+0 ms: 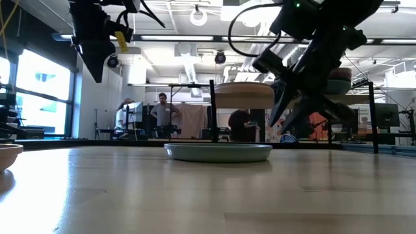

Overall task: Place and stack plates onto a shelf
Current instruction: Stack the light blue plate on top of the gray plate on the shelf

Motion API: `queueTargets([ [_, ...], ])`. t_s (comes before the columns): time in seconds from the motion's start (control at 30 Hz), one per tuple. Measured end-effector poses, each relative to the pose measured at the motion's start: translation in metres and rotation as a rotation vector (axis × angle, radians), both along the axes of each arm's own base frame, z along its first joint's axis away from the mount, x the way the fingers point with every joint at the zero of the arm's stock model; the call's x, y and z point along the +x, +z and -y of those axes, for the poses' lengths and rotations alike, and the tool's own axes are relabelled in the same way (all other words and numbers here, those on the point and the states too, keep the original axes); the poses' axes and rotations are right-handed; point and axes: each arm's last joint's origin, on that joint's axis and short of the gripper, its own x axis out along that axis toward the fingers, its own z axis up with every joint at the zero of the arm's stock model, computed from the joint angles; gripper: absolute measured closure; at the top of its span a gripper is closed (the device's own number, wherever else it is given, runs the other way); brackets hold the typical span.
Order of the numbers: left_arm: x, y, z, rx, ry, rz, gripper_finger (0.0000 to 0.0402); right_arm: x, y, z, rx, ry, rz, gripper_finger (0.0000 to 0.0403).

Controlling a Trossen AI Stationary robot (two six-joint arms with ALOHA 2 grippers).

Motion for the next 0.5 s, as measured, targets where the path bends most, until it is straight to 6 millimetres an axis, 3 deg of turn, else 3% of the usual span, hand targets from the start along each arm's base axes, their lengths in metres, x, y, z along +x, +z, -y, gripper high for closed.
queueTargets([
  [0.5,0.000,0.000,0.000,0.000,0.000,0.004,0.0282,0.008,-0.020,0.002,-0.035,-0.065,-0.039,0.0327],
])
